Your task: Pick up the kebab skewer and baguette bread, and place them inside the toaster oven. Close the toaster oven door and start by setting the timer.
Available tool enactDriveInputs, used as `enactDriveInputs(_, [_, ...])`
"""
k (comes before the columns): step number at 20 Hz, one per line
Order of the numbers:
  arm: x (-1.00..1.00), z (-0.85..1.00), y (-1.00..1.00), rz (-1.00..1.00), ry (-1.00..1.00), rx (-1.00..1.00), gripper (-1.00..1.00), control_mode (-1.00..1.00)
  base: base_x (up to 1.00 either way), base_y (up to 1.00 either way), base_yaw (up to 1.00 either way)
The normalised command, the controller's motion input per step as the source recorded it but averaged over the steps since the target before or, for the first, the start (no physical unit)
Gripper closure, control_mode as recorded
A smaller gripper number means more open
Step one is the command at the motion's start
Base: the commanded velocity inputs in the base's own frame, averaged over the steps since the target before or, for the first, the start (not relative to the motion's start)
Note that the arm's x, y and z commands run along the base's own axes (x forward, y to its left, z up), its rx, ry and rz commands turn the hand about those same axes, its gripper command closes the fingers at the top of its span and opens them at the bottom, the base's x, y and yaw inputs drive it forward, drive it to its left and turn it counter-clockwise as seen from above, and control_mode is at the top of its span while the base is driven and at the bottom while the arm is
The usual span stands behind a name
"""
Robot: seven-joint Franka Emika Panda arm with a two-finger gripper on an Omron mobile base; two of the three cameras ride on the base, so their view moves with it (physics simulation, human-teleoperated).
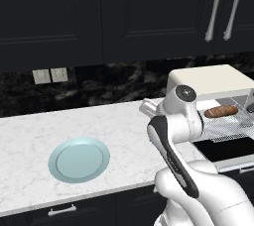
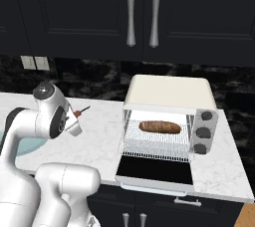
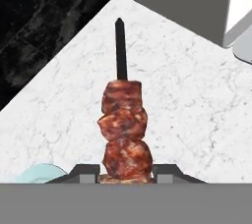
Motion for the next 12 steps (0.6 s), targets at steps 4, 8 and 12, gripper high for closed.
enactDriveInputs(4, [-0.19, 0.24, -0.28, -0.2, 0.0, 0.18, 1.0, -1.0, 0.0, 0.0, 0.0])
enactDriveInputs(8, [-0.26, 0.09, -0.27, -0.2, 0.0, 0.16, 1.0, -1.0, 0.0, 0.0, 0.0])
enactDriveInputs(12, [-0.05, 0.05, -0.33, -0.23, 0.0, 0.09, 1.0, -1.0, 0.0, 0.0, 0.0])
